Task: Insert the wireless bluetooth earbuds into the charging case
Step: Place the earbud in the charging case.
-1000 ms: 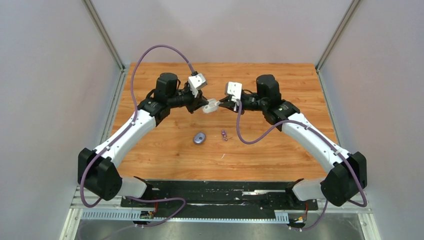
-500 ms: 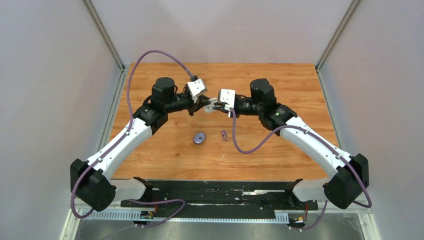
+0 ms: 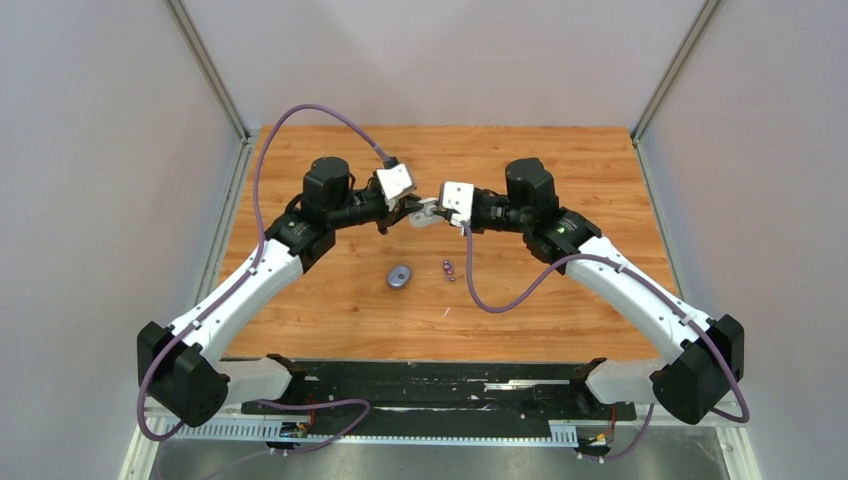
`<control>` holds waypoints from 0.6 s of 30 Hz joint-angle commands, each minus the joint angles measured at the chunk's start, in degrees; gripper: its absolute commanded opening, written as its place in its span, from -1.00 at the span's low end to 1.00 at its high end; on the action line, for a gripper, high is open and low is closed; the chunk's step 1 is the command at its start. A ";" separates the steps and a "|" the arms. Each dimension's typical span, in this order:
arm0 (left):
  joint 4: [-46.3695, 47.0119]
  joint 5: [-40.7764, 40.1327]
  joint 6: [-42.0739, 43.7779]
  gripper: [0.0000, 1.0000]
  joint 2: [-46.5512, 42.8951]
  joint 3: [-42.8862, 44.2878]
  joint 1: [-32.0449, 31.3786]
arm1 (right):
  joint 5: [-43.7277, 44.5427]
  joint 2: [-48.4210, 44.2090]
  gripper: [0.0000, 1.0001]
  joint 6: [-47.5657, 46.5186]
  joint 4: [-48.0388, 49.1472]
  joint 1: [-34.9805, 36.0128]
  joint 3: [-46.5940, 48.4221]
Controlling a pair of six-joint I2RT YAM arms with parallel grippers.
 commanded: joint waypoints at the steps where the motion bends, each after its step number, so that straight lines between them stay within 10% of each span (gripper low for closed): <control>1: 3.15 1.58 0.72 -1.00 -2.35 -0.03 -0.35 | 0.26 -0.76 -1.00 -3.01 -1.87 0.09 1.14; 18: 4.96 0.63 -0.01 -1.00 -2.85 -1.16 -0.41 | 2.54 1.39 -1.00 -8.59 -6.51 0.54 2.59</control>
